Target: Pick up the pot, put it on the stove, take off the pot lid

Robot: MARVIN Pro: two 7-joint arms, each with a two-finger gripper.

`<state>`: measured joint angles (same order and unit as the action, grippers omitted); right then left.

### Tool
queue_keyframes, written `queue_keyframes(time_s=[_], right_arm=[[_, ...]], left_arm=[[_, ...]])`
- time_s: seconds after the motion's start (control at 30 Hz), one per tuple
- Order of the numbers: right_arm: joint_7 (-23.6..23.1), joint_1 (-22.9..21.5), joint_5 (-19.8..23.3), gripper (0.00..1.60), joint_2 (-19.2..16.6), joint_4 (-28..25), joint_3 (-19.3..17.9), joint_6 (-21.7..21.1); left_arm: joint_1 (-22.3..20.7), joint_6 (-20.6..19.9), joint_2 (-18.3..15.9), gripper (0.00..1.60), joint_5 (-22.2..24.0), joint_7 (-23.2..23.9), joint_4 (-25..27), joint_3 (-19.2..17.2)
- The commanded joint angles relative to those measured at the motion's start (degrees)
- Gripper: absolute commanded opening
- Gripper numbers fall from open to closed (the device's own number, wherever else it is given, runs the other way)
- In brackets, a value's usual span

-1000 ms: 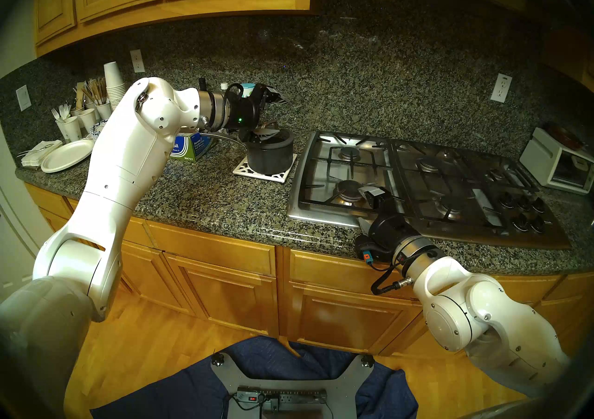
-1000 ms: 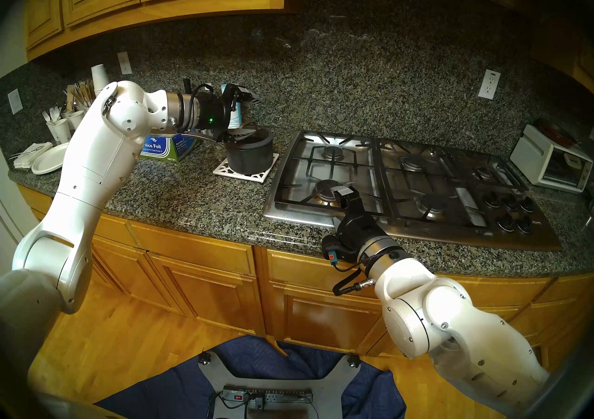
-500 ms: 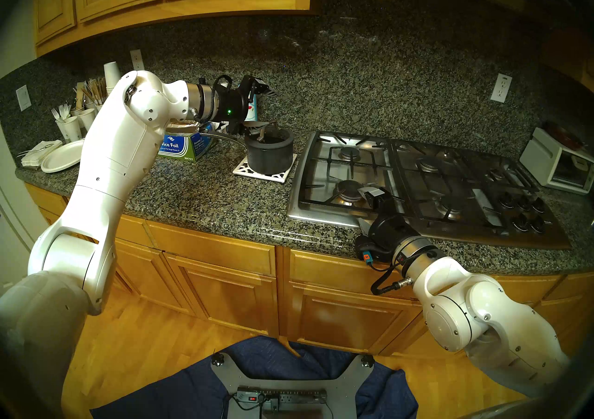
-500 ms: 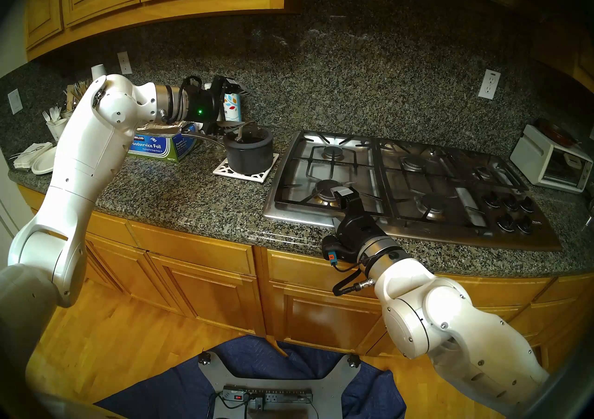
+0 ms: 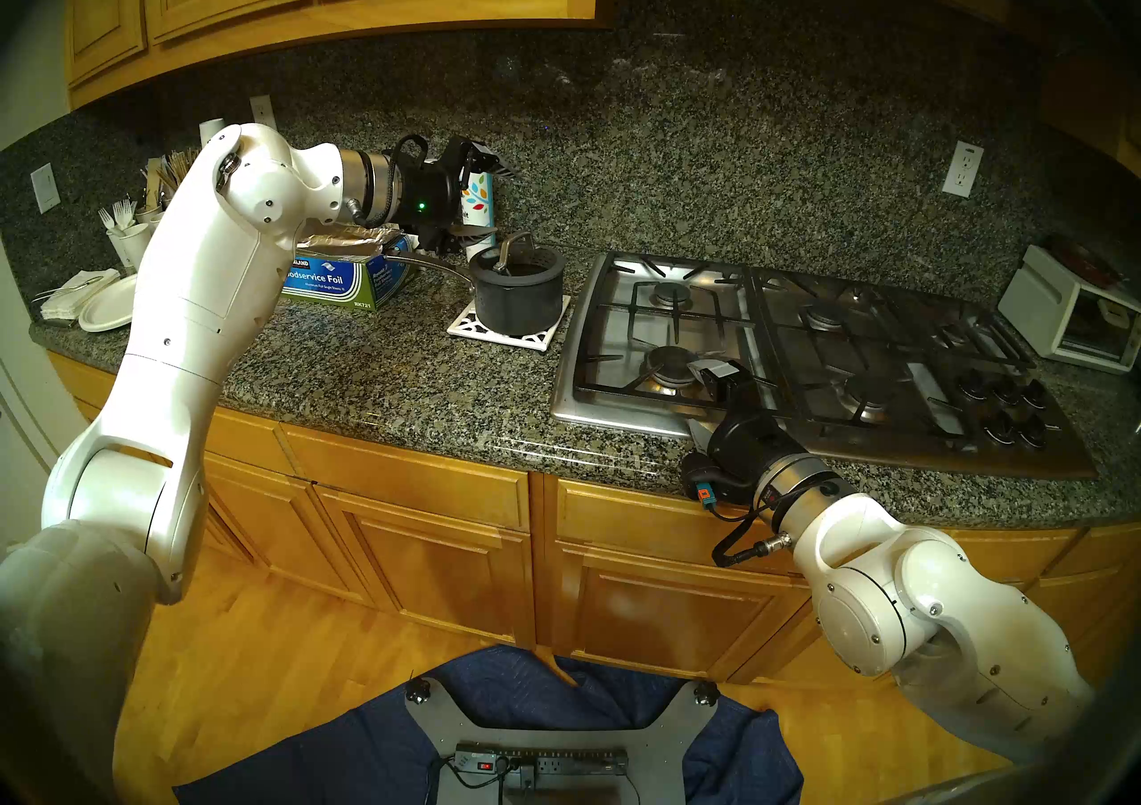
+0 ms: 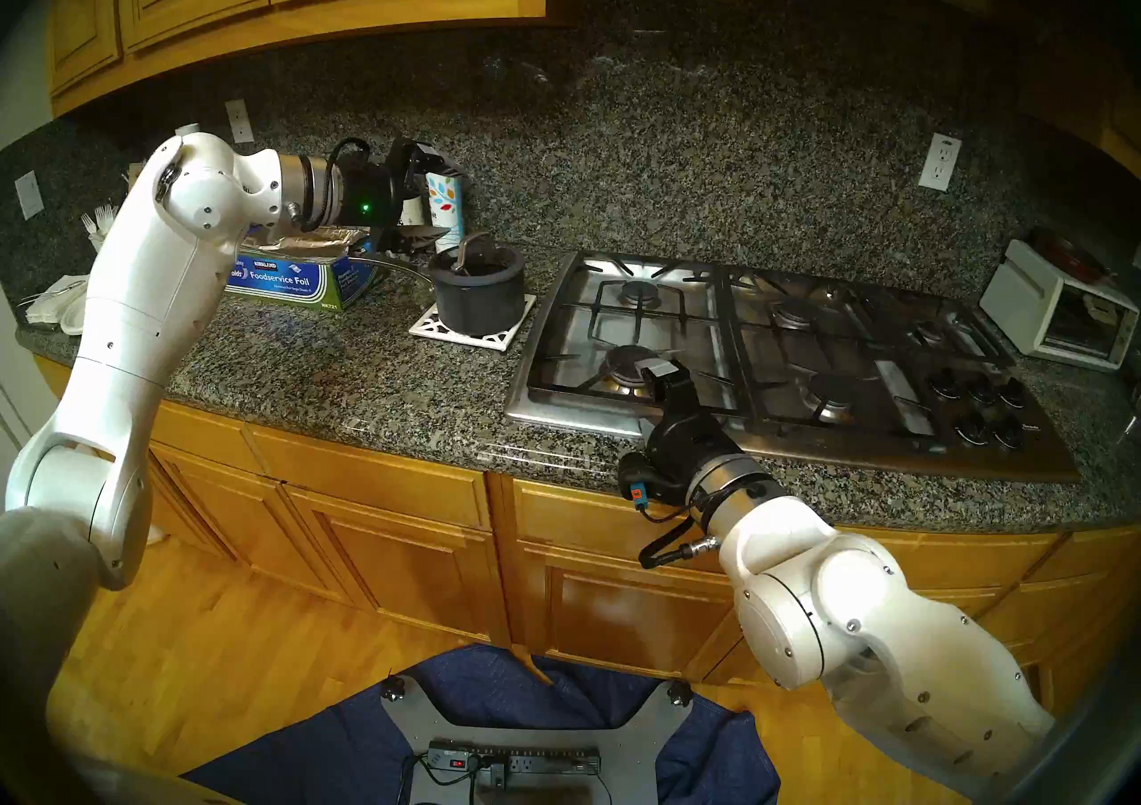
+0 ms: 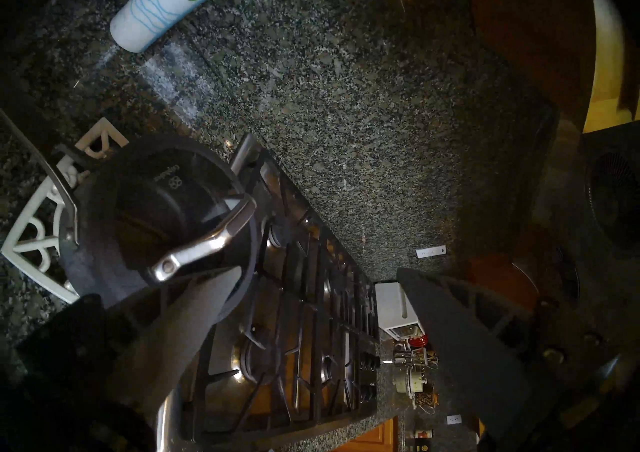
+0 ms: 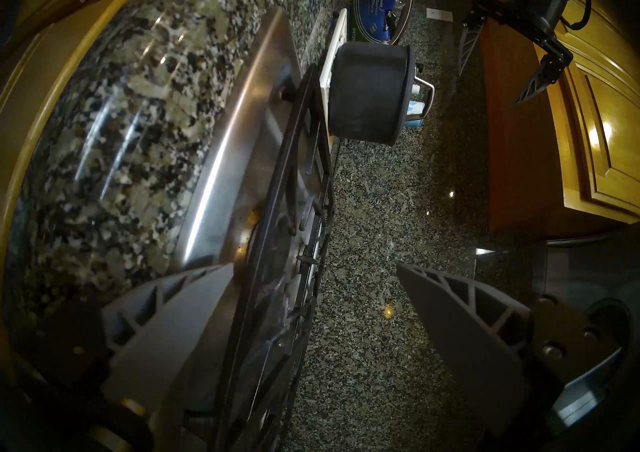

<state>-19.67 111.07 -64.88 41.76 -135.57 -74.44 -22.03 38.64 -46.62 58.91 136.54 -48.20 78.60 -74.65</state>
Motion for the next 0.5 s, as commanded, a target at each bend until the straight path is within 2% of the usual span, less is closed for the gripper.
queue_keyframes(time_s=[0.0,0.47], right_arm=[[1.0,-0.7,-0.3,1.6,0.0,-1.4,-0.7,0.1],[1.0,-0.7,-0.3,1.6,0.0,-1.4,-0.8,0.1]], left_arm=[[-0.7,2.1,-1.5,1.6,-0.8,0.0,2.5,-2.0],[1.7,5.1,-2.1,1.6,-6.2,2.1,1.5,-3.0]])
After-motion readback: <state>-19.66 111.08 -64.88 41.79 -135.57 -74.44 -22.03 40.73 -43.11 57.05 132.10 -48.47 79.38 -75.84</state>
